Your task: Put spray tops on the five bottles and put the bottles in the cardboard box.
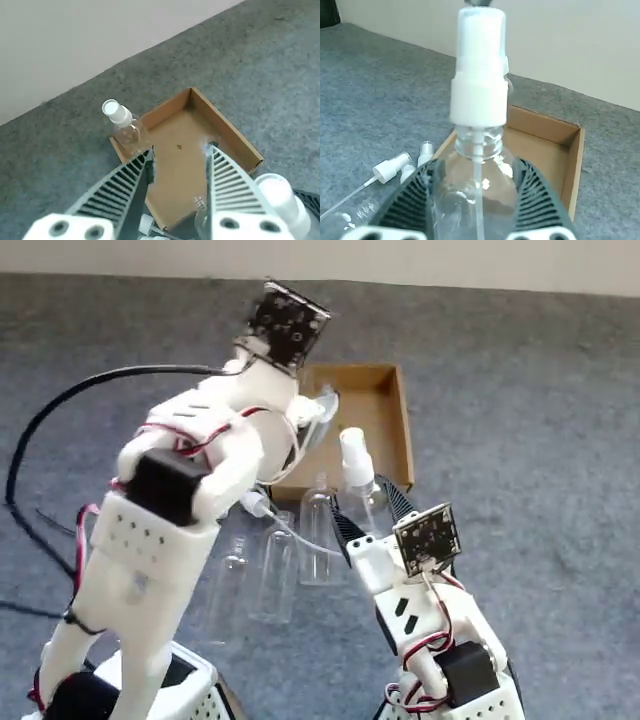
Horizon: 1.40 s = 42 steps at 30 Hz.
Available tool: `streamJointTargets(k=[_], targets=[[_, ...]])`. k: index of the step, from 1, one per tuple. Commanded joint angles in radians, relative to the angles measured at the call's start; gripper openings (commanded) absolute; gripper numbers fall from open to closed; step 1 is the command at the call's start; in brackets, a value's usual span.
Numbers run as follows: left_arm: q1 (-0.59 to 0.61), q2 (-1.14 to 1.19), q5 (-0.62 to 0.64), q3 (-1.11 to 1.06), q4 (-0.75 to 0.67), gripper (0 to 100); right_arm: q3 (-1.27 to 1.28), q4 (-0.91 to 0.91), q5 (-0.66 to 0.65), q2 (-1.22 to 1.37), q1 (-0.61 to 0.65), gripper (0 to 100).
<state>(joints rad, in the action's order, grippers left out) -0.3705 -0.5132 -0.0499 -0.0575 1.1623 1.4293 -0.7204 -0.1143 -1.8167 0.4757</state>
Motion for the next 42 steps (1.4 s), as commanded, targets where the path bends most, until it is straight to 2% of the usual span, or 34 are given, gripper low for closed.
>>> streamJointTargets(k=[1, 6, 15, 19, 26, 31, 35, 38, 42], targets=[[-0.074, 0.015, -0.018, 0.002, -0.026, 16, -0.008, -0.002, 0.009, -0.010, -0.001, 0.4], [-0.133, 0.002, -0.044, 0.012, 0.000, 16, -0.007, -0.002, 0.009, -0.010, -0.001, 0.4], [-0.134, -0.105, -0.052, -0.082, 0.035, 16, -0.007, 0.001, 0.009, -0.010, -0.001, 0.4], [-0.134, -0.113, -0.098, -0.120, 0.035, 16, -0.007, 0.001, 0.005, -0.010, -0.001, 0.4], [-0.134, -0.116, -0.132, -0.107, 0.071, 16, -0.007, -0.005, 0.002, -0.012, 0.004, 0.4], [-0.070, -0.216, -0.176, -0.054, 0.101, 16, -0.015, -0.019, 0.003, -0.012, -0.010, 0.4], [0.004, -0.352, -0.176, -0.064, 0.127, 16, -0.018, -0.031, 0.003, -0.004, -0.085, 0.4], [0.022, -0.424, -0.176, -0.159, 0.172, 16, -0.059, -0.041, 0.003, 0.001, -0.105, 0.4], [0.054, -0.501, -0.173, -0.390, 0.157, 16, -0.116, -0.035, 0.002, 0.039, -0.102, 0.4]])
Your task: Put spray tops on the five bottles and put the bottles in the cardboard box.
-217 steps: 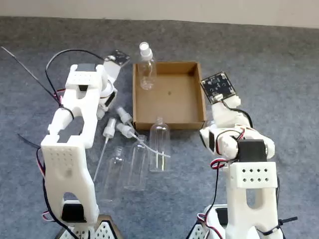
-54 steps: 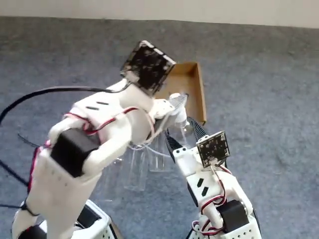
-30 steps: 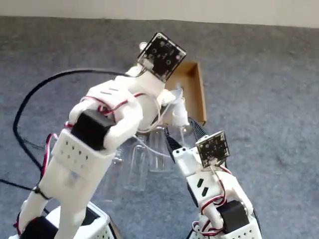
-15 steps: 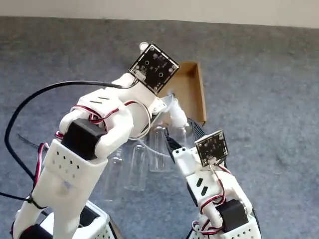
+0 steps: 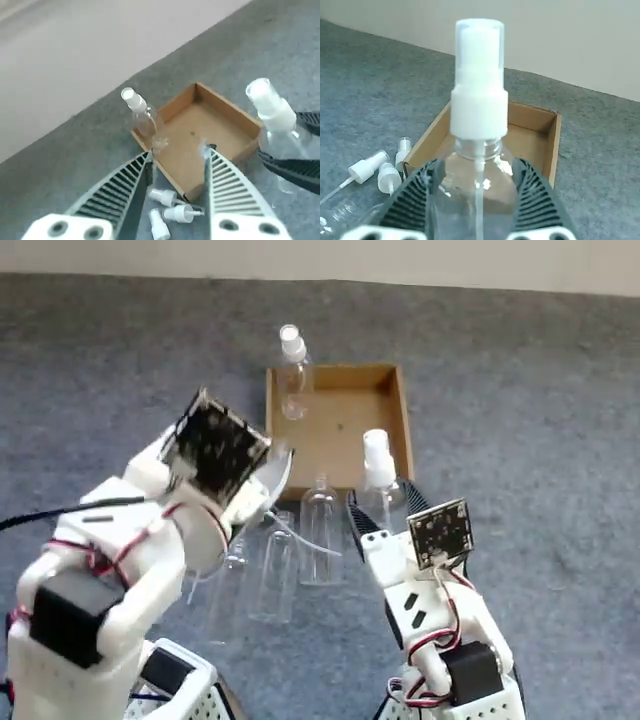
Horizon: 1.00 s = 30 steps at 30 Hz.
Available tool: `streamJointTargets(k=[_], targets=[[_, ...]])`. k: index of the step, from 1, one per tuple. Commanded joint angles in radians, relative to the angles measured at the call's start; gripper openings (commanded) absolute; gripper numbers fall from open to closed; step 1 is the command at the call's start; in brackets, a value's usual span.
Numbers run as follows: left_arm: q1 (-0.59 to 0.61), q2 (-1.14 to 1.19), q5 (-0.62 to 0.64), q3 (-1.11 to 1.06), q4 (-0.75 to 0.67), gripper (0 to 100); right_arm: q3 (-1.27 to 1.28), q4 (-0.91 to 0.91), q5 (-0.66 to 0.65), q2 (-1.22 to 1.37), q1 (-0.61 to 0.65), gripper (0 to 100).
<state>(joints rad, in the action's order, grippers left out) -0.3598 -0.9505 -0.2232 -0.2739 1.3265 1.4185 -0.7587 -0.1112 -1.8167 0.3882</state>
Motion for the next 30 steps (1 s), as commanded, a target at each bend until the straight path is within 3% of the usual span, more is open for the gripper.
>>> streamJointTargets(k=[1, 8, 15, 20, 30], targets=[[0.051, -0.087, 0.000, -0.234, -0.041, 16, -0.124, 0.004, -0.002, 0.074, -0.015, 0.4], [0.077, -0.321, -0.003, -0.532, -0.167, 16, -0.403, 0.028, 0.000, 0.519, -0.007, 0.4], [0.077, -0.452, 0.044, -0.762, -0.245, 16, -0.693, 0.010, 0.037, 0.929, 0.136, 0.4], [0.074, -0.530, 0.081, -0.837, -0.267, 21, -0.840, 0.012, 0.195, 1.078, 0.203, 0.4], [0.070, -0.717, 0.081, -0.909, -0.276, 22, -0.901, 0.012, 0.209, 1.148, 0.375, 0.4]])
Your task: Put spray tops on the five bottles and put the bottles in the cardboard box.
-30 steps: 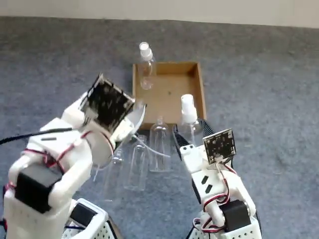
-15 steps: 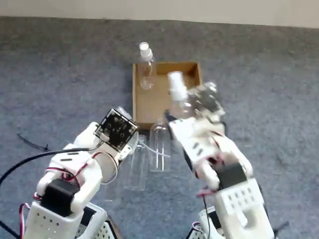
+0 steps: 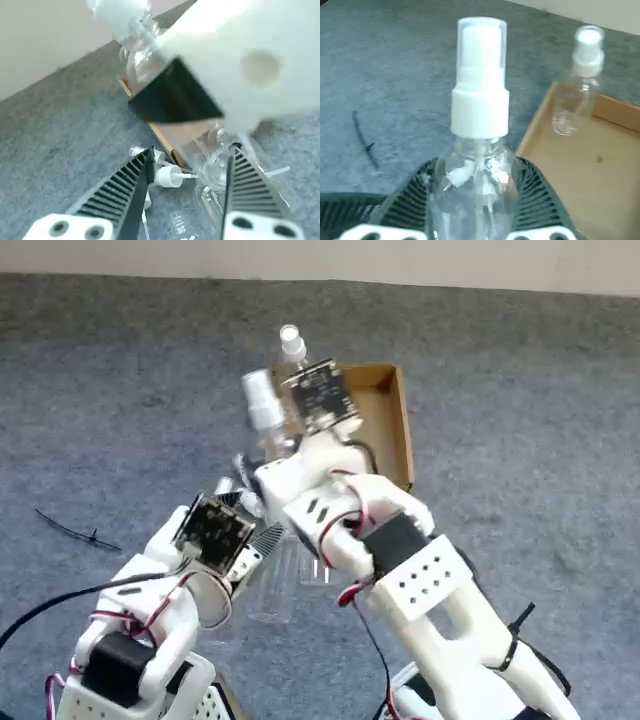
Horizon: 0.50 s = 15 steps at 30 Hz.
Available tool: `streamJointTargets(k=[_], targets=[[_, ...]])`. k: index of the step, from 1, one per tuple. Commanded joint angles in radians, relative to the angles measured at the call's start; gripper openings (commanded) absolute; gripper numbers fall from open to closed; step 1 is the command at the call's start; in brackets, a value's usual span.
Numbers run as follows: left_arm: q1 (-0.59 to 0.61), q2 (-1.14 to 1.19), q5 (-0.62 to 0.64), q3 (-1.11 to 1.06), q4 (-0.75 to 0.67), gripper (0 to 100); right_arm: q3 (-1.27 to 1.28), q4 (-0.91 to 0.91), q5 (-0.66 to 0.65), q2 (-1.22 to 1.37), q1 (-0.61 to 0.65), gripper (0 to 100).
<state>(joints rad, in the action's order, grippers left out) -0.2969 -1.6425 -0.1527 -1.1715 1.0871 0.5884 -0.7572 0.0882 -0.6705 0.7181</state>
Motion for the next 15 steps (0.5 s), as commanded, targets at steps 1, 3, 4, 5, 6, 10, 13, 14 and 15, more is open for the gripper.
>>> streamJointTargets(k=[1, 3, 4, 5, 6, 10, 13, 14, 15], targets=[[0.010, -0.027, 0.011, -0.021, -0.051, 22, -0.071, 0.010, 0.009, 0.002, 0.045, 0.4], [0.015, -0.027, 0.011, -0.054, -0.094, 22, -0.071, 0.004, 0.005, 0.001, 0.044, 0.4], [0.015, -0.027, 0.008, -0.074, -0.120, 22, -0.071, 0.002, 0.005, 0.001, 0.044, 0.4], [0.015, -0.027, 0.006, -0.091, -0.144, 22, -0.071, -0.001, 0.005, 0.001, 0.044, 0.4], [0.016, -0.027, 0.005, -0.104, -0.161, 21, -0.071, -0.016, 0.003, 0.001, 0.044, 0.4], [0.056, -0.027, 0.005, -0.124, -0.186, 21, -0.079, -0.102, 0.003, 0.001, 0.042, 0.4], [0.094, -0.025, 0.005, -0.125, -0.199, 21, -0.079, -0.116, 0.002, -0.001, 0.042, 0.4], [0.099, -0.025, 0.005, -0.125, -0.203, 21, -0.079, -0.116, 0.002, -0.001, 0.042, 0.4], [0.102, -0.025, 0.005, -0.125, -0.204, 21, -0.079, -0.117, 0.002, -0.001, 0.041, 0.4]])
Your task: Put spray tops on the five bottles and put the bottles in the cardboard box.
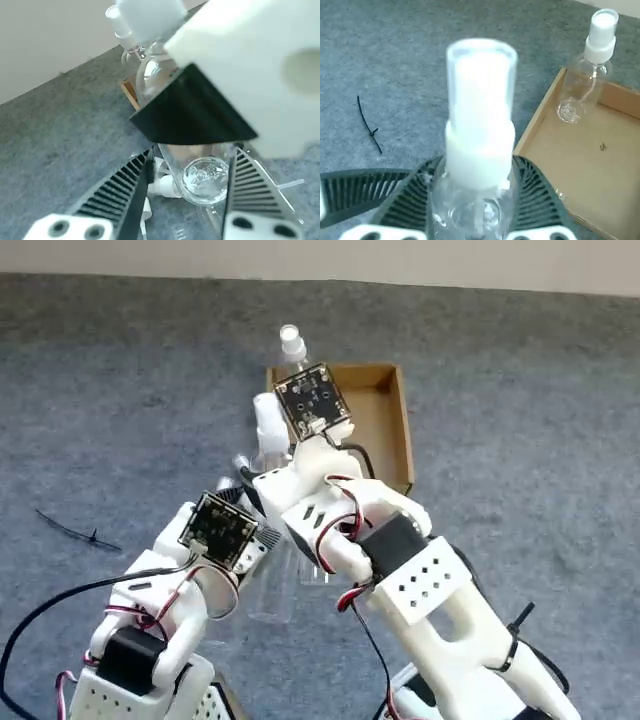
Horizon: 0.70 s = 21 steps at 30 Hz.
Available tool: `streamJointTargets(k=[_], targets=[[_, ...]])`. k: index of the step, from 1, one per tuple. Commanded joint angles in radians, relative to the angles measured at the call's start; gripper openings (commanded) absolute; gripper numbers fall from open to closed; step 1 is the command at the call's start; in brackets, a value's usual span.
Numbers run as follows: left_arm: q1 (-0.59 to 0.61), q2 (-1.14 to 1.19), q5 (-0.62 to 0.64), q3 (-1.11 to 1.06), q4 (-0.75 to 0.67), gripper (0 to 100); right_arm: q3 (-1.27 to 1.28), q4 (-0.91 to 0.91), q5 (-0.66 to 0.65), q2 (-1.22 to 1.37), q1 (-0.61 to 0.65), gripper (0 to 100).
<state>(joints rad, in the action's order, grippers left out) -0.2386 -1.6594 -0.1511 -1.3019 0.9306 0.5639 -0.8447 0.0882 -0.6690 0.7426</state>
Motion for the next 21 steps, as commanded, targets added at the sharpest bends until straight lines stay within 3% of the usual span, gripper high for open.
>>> streamJointTargets(k=[1, 5, 13, 21], targets=[[0.044, -0.008, 0.003, 0.005, -0.046, 21, -0.054, -0.030, 0.002, -0.002, 0.016, 0.4], [0.044, -0.012, 0.003, 0.005, -0.041, 21, -0.054, -0.024, -0.068, 0.001, -0.027, 0.4], [0.042, -0.019, 0.006, -0.004, -0.028, 21, -0.151, 0.127, -0.107, 0.062, -0.389, 0.4], [0.045, -0.021, 0.003, -0.033, -0.032, 21, -0.343, 0.361, -0.143, 0.458, -0.478, 0.4]])
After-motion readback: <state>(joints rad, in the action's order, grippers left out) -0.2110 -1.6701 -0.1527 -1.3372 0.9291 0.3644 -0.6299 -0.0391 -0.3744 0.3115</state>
